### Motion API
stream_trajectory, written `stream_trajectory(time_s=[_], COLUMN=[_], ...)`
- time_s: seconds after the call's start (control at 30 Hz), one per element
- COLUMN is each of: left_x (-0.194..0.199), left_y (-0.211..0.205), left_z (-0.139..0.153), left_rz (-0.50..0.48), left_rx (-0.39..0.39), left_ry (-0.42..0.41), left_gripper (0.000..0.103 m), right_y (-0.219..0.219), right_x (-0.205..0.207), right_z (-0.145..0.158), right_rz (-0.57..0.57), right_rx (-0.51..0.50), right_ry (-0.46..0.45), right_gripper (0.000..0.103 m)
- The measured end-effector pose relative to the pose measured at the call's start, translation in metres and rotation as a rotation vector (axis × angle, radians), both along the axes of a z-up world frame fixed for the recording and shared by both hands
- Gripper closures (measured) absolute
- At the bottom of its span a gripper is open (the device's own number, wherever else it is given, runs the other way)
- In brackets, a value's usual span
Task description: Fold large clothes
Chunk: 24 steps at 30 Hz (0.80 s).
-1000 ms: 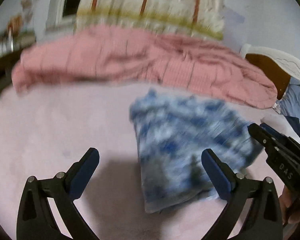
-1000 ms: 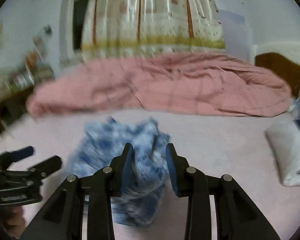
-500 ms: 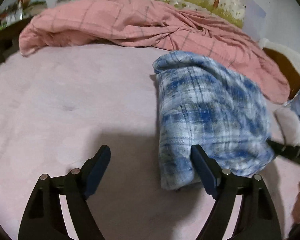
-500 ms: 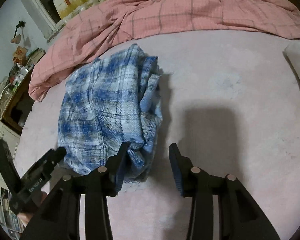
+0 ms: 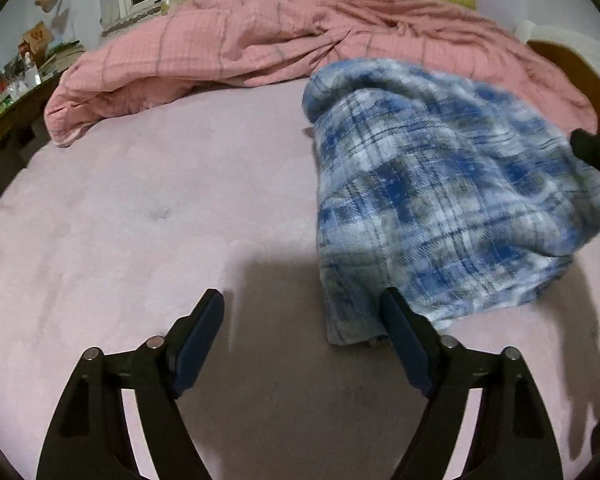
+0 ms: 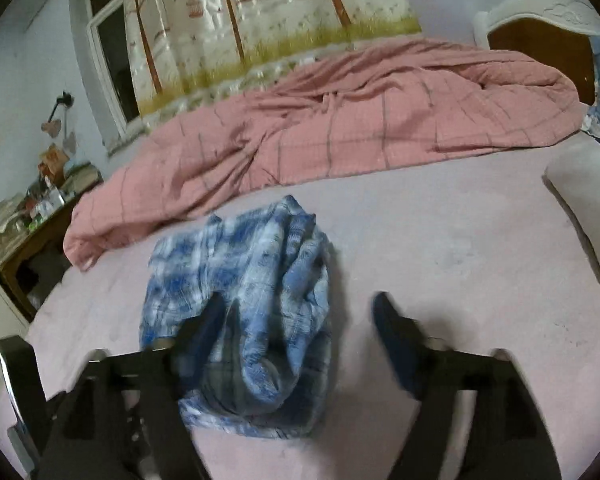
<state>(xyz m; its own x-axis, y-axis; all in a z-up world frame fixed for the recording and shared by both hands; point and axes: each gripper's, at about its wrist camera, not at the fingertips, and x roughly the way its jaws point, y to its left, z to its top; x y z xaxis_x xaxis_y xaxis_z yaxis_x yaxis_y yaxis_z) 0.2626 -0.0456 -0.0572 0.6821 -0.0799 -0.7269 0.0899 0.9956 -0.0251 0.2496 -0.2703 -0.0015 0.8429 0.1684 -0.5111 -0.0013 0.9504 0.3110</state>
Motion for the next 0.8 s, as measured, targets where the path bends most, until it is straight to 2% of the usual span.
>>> stream_trajectory(time_s=[0.03,0.07,0.13,0.17,0.23,0.3,0.4,0.5,0.57,0.6,0.63,0.67,0.73,0.8], left_x=[-0.005,-0.011,-0.024,-0.025,-0.016,0.006,0.041,0.063,0.072,0.068,0.065,0.063,0.057,0.050], left_y=[0.002,0.004,0.007,0.007,0.005,0.005,0.011,0.018,0.024,0.024,0.021,0.017,0.016,0.014], left_z=[0.007,0.016,0.040,0.052,0.065,0.065,0.043,0.005,-0.020,-0.021,-0.018,-0.017,-0.016,-0.008], left_rz=[-0.021,-0.028,-0.038,-0.038,-0.053,-0.093,-0.093,-0.081,-0.087,-0.099,-0.128,-0.176,-0.191,-0.208], left_rx=[-0.040,-0.071,-0.142,-0.160,-0.193,-0.268,-0.419,-0.569,-0.681,-0.689,-0.674,-0.685,-0.703,-0.667], left_ry=[-0.040,-0.094,-0.234,-0.276,-0.279,-0.207,-0.056,0.120,0.216,0.197,0.175,0.179,0.150,0.113], left_gripper=[0.036,0.035,0.020,0.006,0.003,0.001,0.001,0.001,0.001,0.003,0.012,0.046,0.059,0.071], right_y=[-0.001,-0.002,-0.005,-0.005,-0.011,-0.014,-0.024,-0.032,-0.032,-0.030,-0.028,-0.025,-0.016,-0.011], right_x=[0.004,0.007,0.009,0.012,0.016,0.027,0.043,0.054,0.063,0.068,0.072,0.073,0.072,0.069], right_z=[0.000,-0.002,-0.004,-0.005,-0.009,-0.019,-0.040,-0.062,-0.073,-0.080,-0.084,-0.086,-0.078,-0.071], right_rz=[0.026,0.057,0.055,0.048,0.024,0.024,0.115,0.147,0.166,0.168,0.158,0.150,0.139,0.144], right_rx=[0.020,0.053,0.103,0.116,0.151,0.202,0.332,0.497,0.529,0.530,0.519,0.504,0.434,0.408], right_ry=[0.007,0.020,0.017,0.012,0.024,0.082,0.202,0.258,0.293,0.320,0.340,0.367,0.365,0.335], right_gripper=[0.019,0.019,0.013,0.011,0.010,0.010,0.010,0.009,0.010,0.020,0.037,0.040,0.053,0.060])
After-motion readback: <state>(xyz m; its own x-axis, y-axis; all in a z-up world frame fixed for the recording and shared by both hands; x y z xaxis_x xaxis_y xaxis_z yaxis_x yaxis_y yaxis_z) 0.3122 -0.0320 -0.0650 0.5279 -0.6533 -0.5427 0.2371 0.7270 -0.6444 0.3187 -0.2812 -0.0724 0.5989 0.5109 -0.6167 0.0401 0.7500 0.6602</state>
